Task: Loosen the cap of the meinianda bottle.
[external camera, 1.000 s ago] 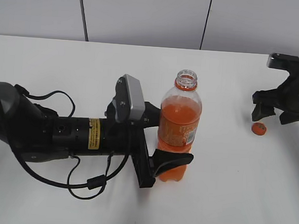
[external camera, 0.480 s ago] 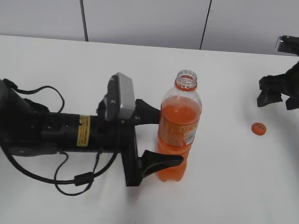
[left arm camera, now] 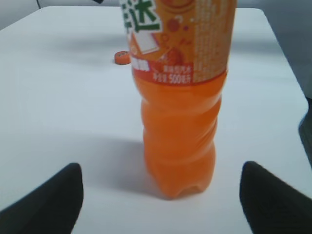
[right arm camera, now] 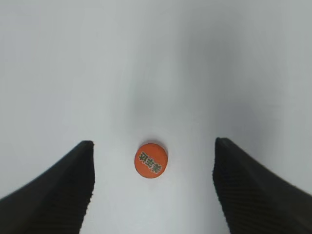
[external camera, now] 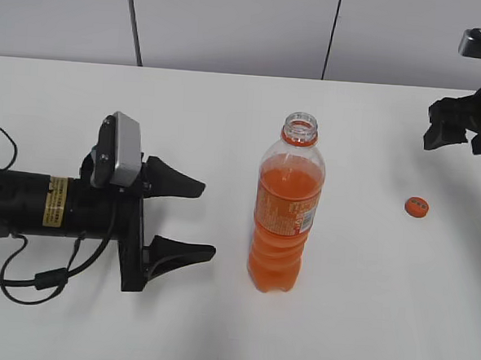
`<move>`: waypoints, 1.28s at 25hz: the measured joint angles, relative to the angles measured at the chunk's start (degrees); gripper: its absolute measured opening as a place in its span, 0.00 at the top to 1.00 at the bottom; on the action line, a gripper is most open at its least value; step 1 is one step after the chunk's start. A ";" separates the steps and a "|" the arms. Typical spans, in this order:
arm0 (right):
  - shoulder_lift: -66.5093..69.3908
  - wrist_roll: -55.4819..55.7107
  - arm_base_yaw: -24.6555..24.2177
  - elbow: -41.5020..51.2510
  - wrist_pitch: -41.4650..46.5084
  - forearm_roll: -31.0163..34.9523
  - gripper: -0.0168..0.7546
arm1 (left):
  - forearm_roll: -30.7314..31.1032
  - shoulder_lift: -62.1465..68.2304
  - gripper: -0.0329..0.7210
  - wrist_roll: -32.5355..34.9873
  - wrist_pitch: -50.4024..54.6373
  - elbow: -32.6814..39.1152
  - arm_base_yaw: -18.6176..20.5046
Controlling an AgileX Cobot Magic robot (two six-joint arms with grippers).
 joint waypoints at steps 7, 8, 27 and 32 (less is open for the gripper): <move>-3.16 -0.11 0.00 0.00 -0.13 -3.80 0.25 | -9.52 -5.12 0.17 0.00 23.37 -0.29 1.52; -3.84 -0.11 0.00 -0.05 -0.44 -4.52 0.25 | -12.27 -5.96 0.17 0.00 29.01 -0.96 1.52; -7.86 0.03 0.00 -20.98 25.72 -9.07 0.25 | -54.43 -8.60 0.24 14.44 122.39 -54.64 5.74; -8.03 -1.68 0.00 -27.81 36.21 -9.19 0.25 | -55.42 -9.03 0.25 14.69 130.63 -60.90 9.26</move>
